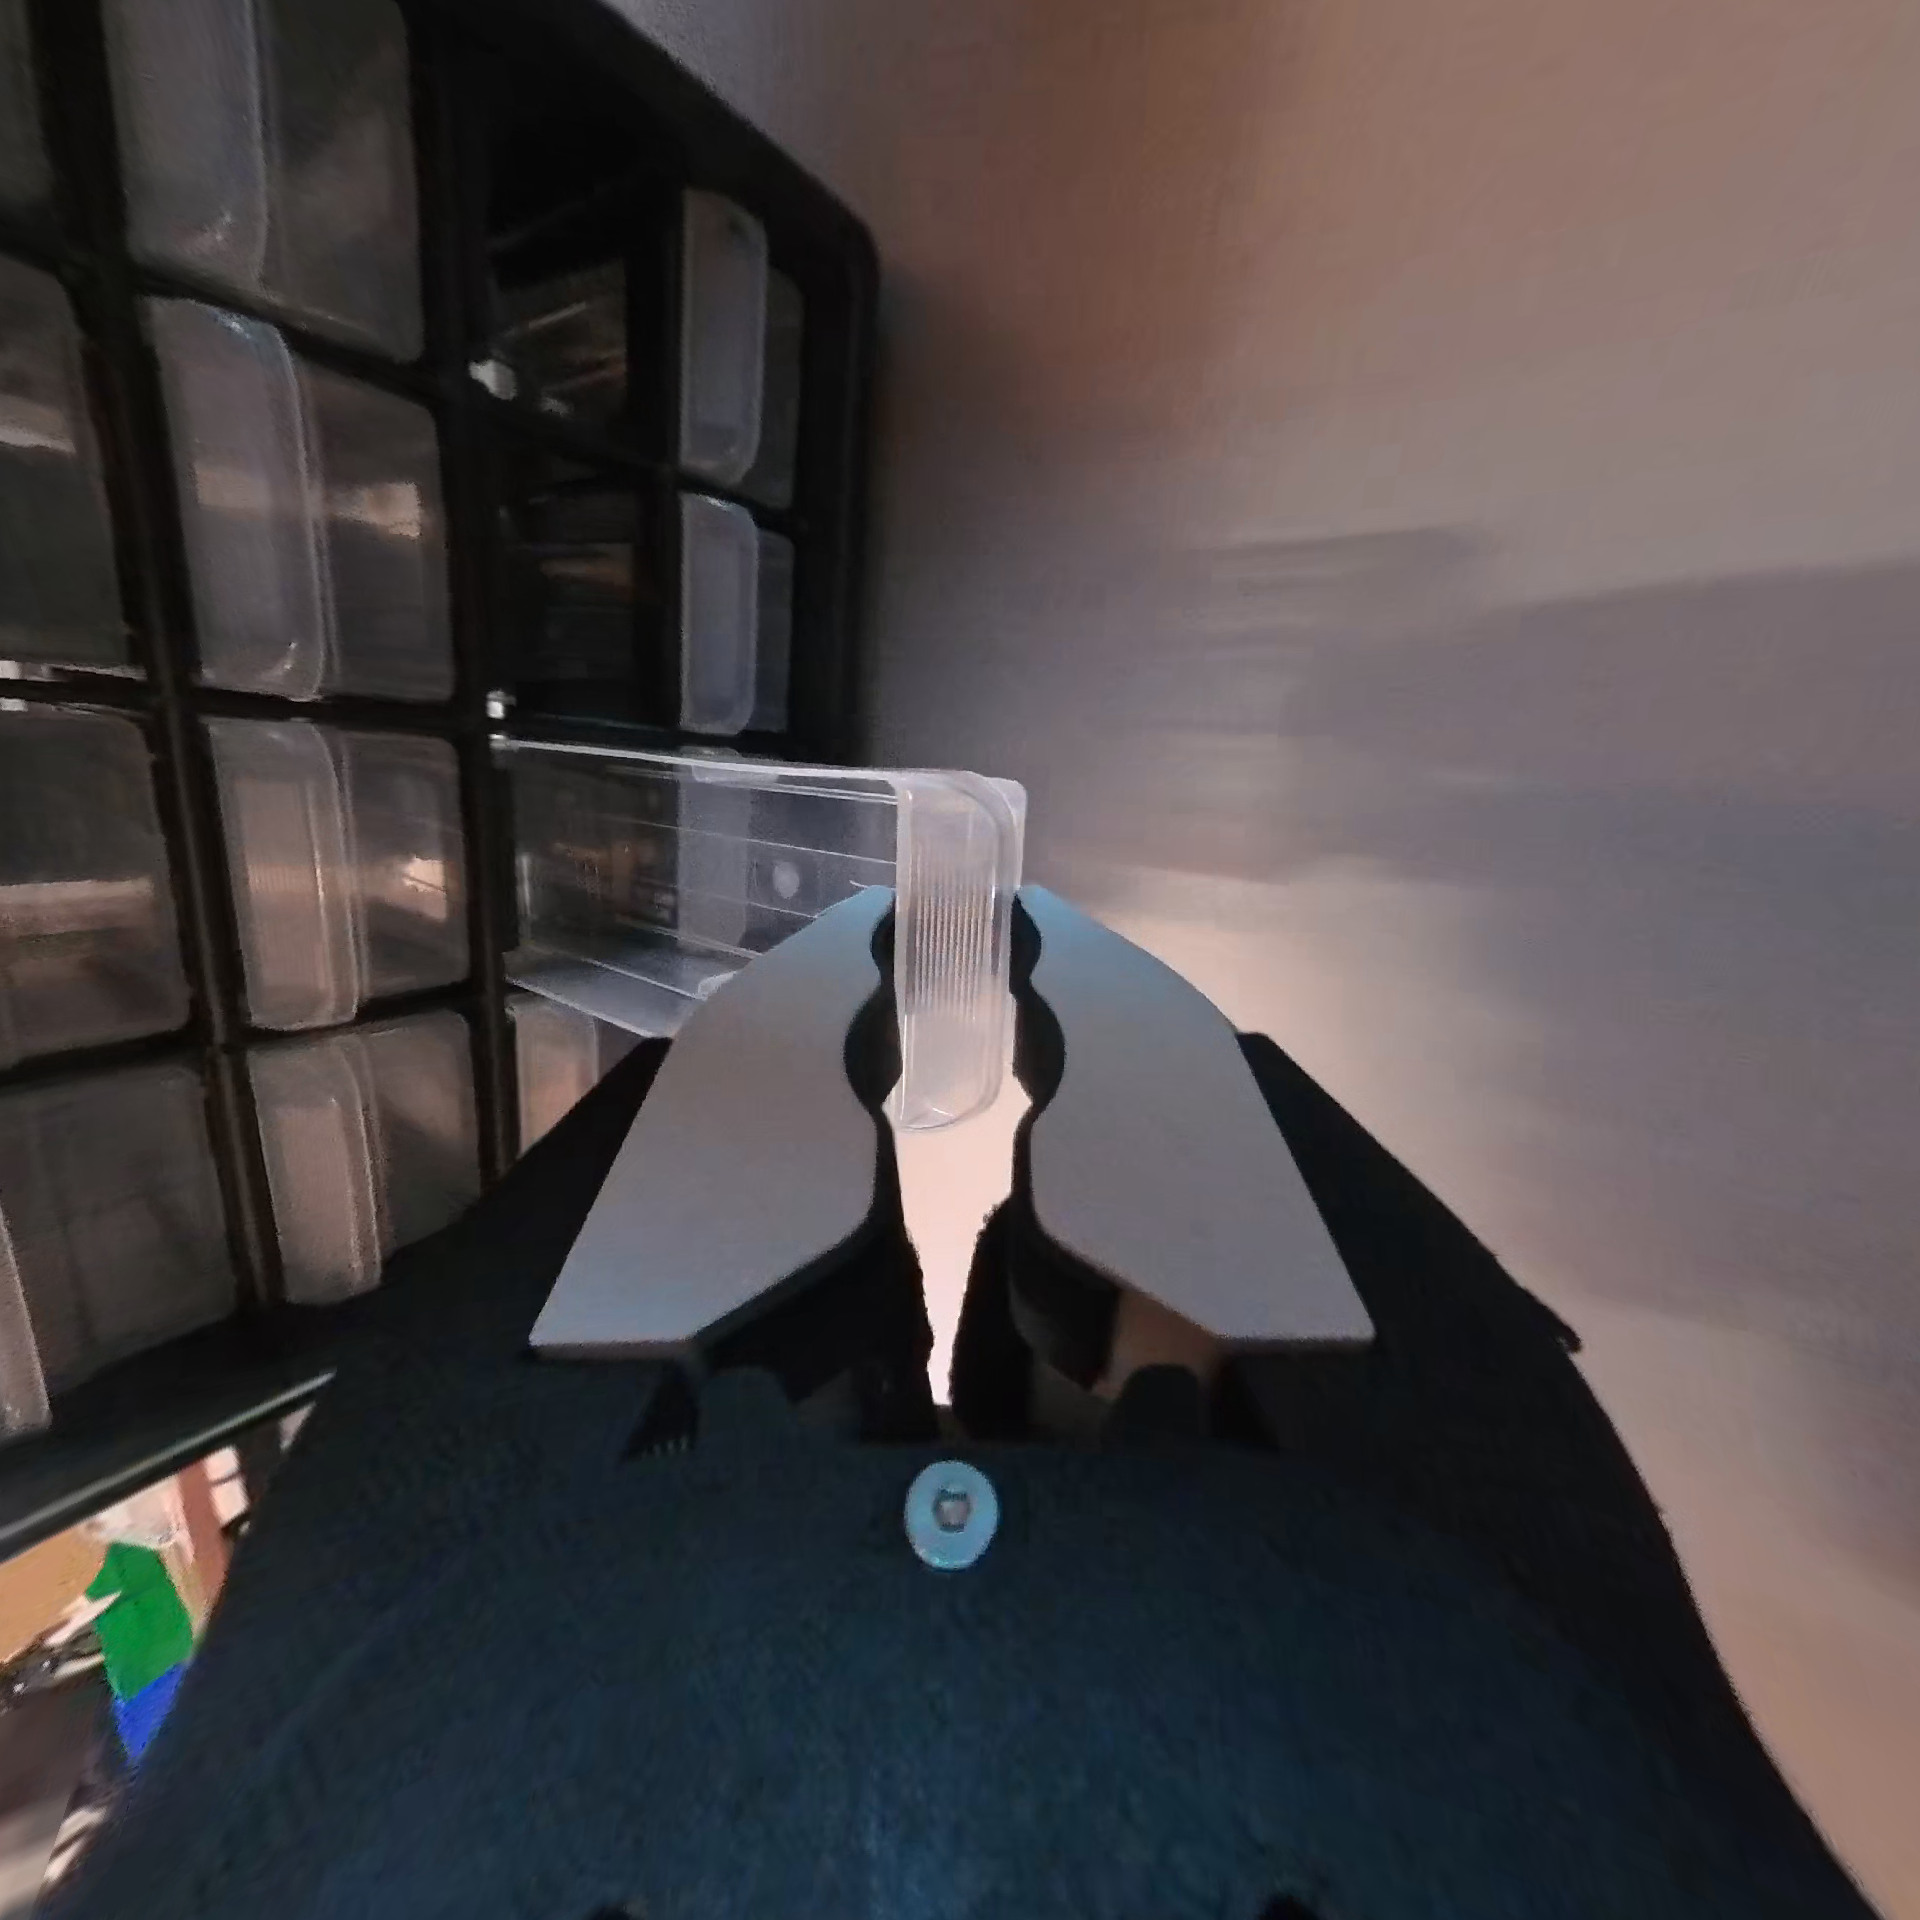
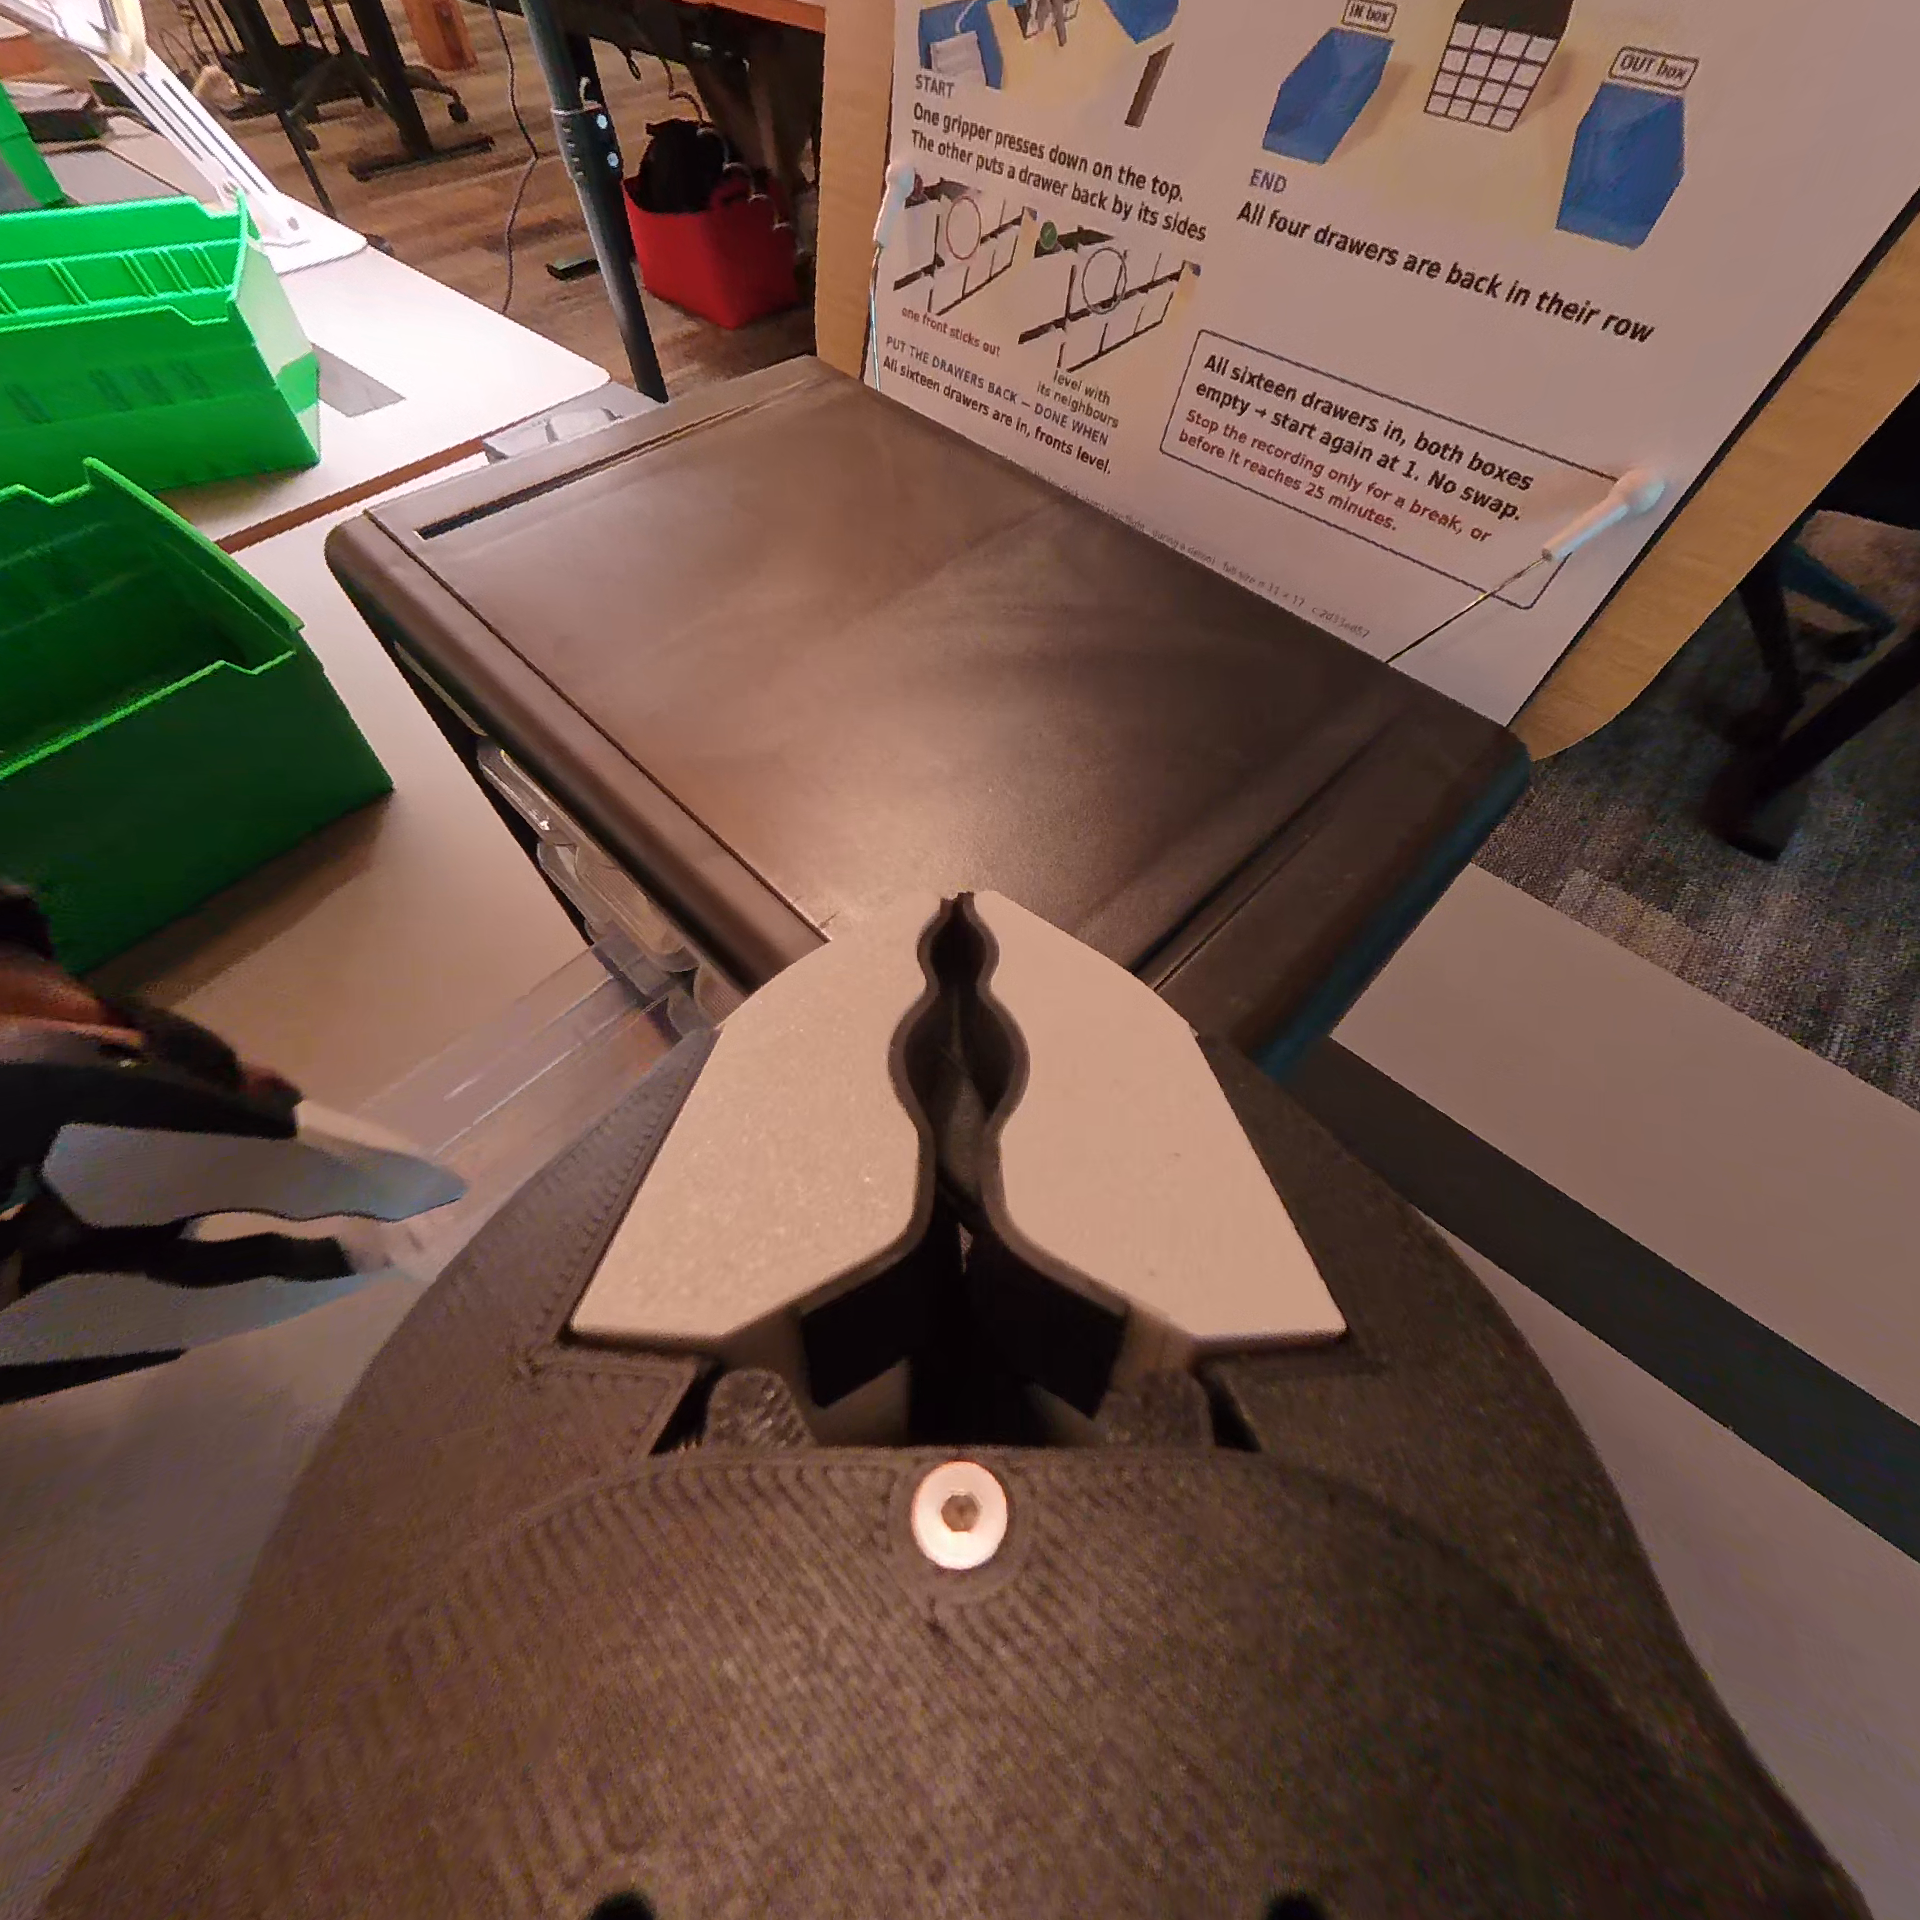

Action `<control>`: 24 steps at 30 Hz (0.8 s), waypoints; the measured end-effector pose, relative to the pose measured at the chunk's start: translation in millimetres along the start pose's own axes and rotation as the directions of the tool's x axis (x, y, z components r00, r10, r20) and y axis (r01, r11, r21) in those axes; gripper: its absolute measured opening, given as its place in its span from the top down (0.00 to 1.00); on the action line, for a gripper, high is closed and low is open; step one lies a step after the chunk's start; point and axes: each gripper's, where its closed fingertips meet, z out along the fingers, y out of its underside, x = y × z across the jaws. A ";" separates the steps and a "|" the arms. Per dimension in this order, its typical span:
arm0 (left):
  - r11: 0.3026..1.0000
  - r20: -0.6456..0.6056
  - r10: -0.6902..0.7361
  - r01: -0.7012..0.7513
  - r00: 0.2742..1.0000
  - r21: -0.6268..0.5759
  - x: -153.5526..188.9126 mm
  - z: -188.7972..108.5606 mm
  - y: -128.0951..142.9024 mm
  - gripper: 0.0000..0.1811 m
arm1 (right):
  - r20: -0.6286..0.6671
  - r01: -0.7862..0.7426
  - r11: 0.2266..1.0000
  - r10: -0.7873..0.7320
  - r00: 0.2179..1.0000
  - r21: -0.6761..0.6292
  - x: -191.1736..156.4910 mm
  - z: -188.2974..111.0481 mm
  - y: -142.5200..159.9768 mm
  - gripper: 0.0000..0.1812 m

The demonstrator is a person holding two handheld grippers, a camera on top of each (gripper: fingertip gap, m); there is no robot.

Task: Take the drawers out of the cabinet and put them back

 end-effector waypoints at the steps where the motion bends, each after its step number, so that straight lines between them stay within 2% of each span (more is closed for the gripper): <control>1: 1.000 0.001 0.011 -0.011 1.000 -0.006 4.4 -3.4 0.6 0.90 | -0.002 0.002 1.000 -0.002 1.000 -0.001 0.0 0.0 0.0 0.99; 5: 0.998 0.047 0.026 -0.024 0.999 -0.054 16.2 -11.5 7.4 0.89 | 0.000 -0.001 1.000 0.001 1.000 -0.003 -0.2 -0.2 0.0 0.99; 8: 0.997 0.078 0.052 -0.048 0.996 -0.063 18.4 -4.5 12.5 0.90 | 0.000 -0.003 1.000 0.003 1.000 -0.001 -0.3 -0.3 -0.1 0.99; 11: 0.987 0.073 0.095 -0.085 0.993 -0.135 19.7 3.0 19.1 0.90 | -0.003 -0.001 1.000 0.001 1.000 0.000 -0.1 -0.2 -0.2 0.99; 13: 0.983 0.023 0.094 -0.089 0.995 -0.158 21.5 1.2 17.5 0.91 | -0.004 -0.002 1.000 0.002 1.000 0.001 -0.2 -0.2 -0.1 0.99; 17: 0.995 -0.133 -0.002 -0.011 0.991 -0.103 11.6 -20.0 2.8 0.90 | -0.004 0.001 1.000 -0.001 1.000 0.001 -0.2 -0.1 -0.2 0.99; 20: 0.995 -0.303 -0.059 0.033 0.951 -0.090 -1.2 -39.1 -3.6 0.90 | -0.003 0.002 1.000 -0.002 1.000 -0.003 -0.2 0.0 -0.2 0.99; 24: 0.990 -0.488 -0.101 0.038 0.867 -0.138 -18.5 -58.6 -4.3 0.90 | -0.003 0.002 1.000 -0.002 1.000 -0.002 -0.1 0.0 -0.2 0.99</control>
